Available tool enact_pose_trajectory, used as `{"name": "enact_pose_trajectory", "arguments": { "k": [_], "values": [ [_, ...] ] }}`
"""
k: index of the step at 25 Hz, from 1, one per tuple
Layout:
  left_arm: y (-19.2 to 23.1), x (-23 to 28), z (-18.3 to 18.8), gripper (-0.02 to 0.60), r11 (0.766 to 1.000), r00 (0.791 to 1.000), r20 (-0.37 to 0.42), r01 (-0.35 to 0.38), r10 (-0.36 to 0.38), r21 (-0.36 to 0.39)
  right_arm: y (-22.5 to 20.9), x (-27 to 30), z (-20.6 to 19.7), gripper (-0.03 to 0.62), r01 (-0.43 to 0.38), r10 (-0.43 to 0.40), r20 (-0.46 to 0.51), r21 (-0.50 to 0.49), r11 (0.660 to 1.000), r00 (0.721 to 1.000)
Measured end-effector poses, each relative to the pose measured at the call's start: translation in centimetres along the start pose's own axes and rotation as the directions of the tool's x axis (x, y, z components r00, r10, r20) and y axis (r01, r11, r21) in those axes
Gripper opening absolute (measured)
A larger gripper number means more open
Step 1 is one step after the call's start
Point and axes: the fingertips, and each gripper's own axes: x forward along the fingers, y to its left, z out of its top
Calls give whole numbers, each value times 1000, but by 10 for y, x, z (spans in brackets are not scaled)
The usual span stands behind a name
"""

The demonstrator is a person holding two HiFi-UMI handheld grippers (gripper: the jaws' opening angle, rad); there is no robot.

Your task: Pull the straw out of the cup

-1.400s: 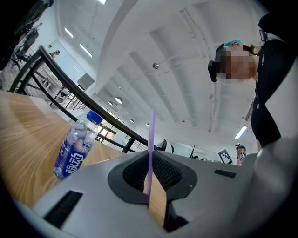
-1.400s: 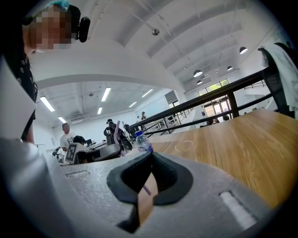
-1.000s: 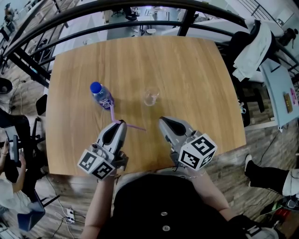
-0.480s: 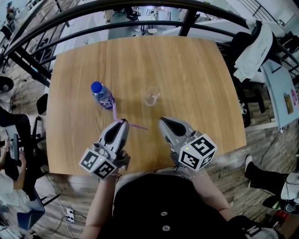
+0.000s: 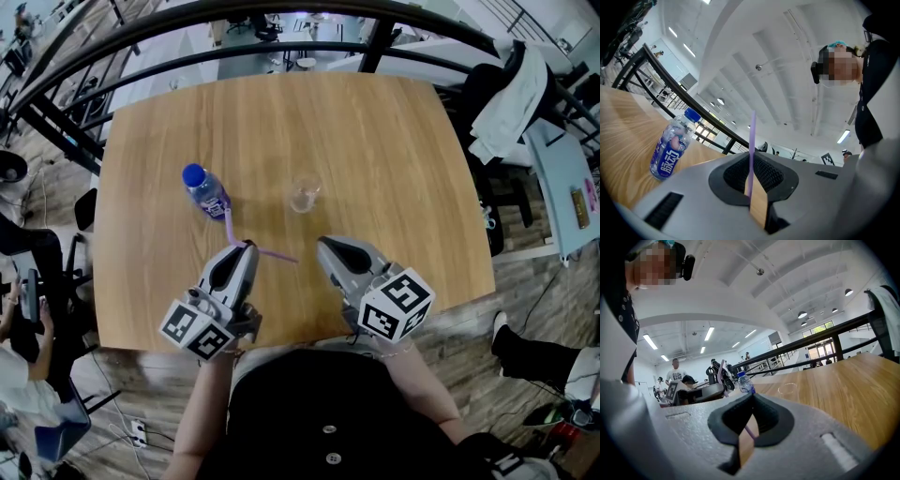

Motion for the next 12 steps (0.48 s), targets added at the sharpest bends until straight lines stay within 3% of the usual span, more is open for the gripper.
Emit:
{"name": "enact_pose_trajectory", "arguments": {
  "k": [12],
  "values": [
    [1,-2,1,40,1000,1000,9,-15,15,-3,0,-5,-3,-3,-8,8,-9,-8,1000,1000]
  ]
}}
